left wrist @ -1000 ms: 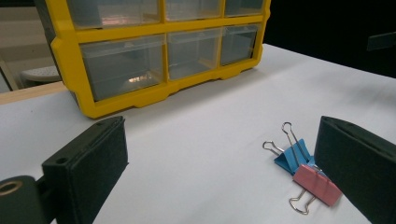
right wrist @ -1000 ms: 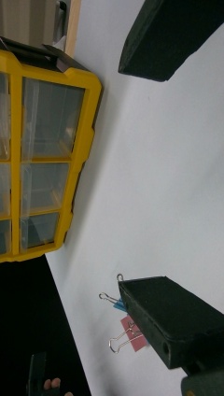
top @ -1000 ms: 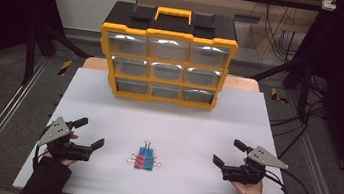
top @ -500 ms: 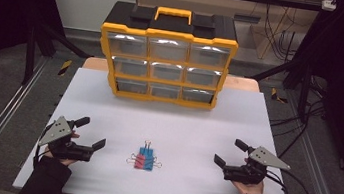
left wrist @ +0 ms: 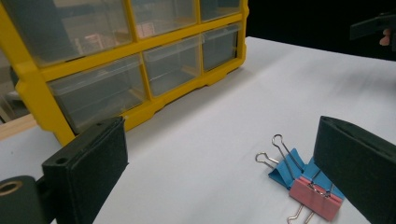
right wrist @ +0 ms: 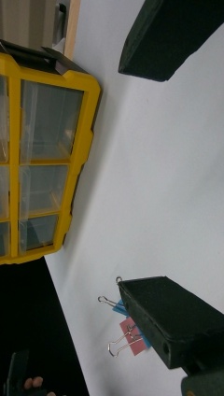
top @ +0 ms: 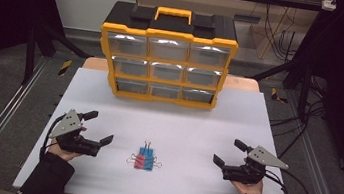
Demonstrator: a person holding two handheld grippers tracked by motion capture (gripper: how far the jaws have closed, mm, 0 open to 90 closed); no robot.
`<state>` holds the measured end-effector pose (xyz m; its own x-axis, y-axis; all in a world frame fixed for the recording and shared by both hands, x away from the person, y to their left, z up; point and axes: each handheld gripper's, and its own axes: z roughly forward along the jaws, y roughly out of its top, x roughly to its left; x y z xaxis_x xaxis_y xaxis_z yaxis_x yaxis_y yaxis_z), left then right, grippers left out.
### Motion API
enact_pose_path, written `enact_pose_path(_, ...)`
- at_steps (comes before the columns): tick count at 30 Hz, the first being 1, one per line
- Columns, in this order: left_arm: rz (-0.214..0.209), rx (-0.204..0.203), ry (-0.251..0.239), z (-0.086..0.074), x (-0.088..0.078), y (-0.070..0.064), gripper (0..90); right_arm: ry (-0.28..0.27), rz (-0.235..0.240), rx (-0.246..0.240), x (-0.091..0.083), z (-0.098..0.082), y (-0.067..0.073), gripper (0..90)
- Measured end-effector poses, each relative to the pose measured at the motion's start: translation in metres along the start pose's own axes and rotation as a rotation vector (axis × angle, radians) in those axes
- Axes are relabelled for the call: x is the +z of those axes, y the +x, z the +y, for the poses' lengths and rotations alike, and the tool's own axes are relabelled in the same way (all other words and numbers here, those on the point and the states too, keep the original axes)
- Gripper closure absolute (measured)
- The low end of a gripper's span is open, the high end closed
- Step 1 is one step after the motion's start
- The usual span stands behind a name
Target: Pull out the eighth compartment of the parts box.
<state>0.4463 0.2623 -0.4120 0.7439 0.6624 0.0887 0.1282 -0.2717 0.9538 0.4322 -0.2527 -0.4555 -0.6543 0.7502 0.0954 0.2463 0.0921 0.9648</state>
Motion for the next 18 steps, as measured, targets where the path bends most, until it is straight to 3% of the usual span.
enact_pose_path(7, -0.019, 0.094, 0.043, 0.020, 0.022, -0.004, 2.9, -0.002, 0.003, -0.011, 0.001, 0.000, -0.001, 0.5)
enact_pose_path(18, -0.025, 0.177, 0.110, 0.034, 0.048, -0.003, 2.9, 0.002, 0.006, 0.004, 0.001, -0.001, 0.001, 0.5)
